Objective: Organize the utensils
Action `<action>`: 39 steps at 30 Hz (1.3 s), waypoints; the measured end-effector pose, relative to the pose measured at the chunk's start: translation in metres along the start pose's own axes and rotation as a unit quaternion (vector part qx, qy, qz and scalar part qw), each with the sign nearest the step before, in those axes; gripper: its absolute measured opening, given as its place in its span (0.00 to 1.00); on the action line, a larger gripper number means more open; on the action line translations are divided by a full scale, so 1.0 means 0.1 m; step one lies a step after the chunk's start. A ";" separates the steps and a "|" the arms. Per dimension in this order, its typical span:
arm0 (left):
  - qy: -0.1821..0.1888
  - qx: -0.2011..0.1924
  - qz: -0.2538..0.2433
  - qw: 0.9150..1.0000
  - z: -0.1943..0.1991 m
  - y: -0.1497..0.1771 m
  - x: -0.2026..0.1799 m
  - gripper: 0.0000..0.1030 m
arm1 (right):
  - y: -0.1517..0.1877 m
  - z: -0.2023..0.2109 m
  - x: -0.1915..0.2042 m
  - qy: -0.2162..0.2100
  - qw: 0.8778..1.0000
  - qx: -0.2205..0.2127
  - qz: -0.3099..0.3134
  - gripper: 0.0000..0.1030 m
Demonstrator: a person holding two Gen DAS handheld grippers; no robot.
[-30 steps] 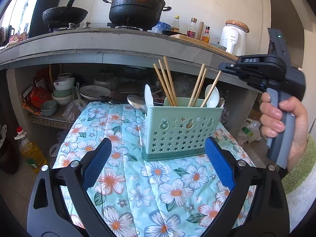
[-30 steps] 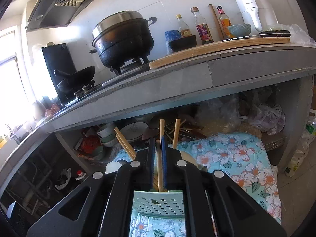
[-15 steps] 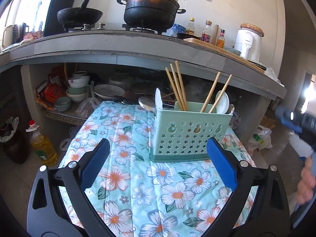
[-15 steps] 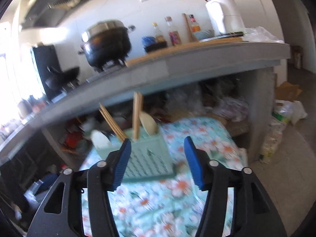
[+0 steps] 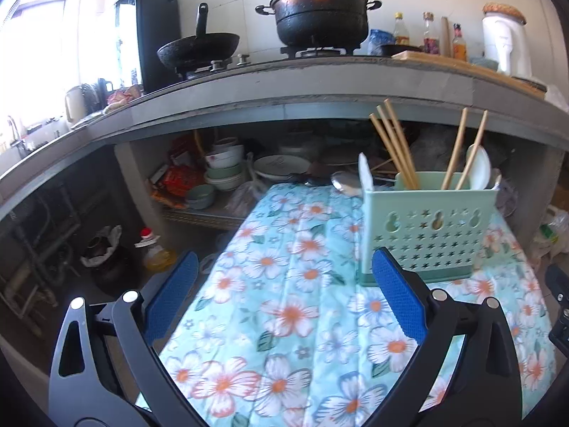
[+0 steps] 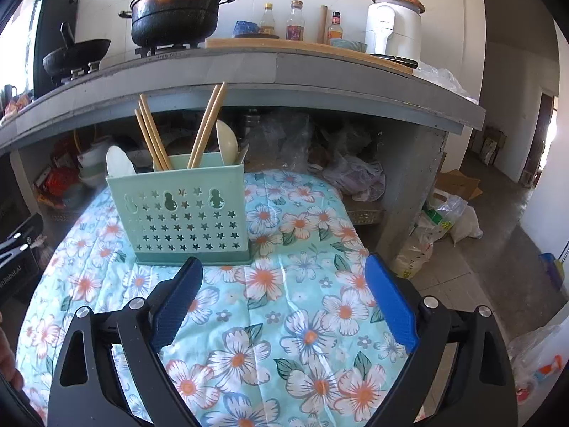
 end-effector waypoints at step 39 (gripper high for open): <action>-0.031 0.029 0.011 0.999 -0.12 0.01 0.16 0.92 | -0.03 -0.05 0.13 0.006 1.000 0.012 0.003 0.90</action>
Point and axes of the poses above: each gripper's, at about its wrist camera, not at the fingertips, and z roughly against the way its jaws point, x to its left, y to its underside, the point moved 1 cm from there along -z, roughly the way its jaws point, and after that the axes turned 3 degrees about -x, right-handed, at the moved point
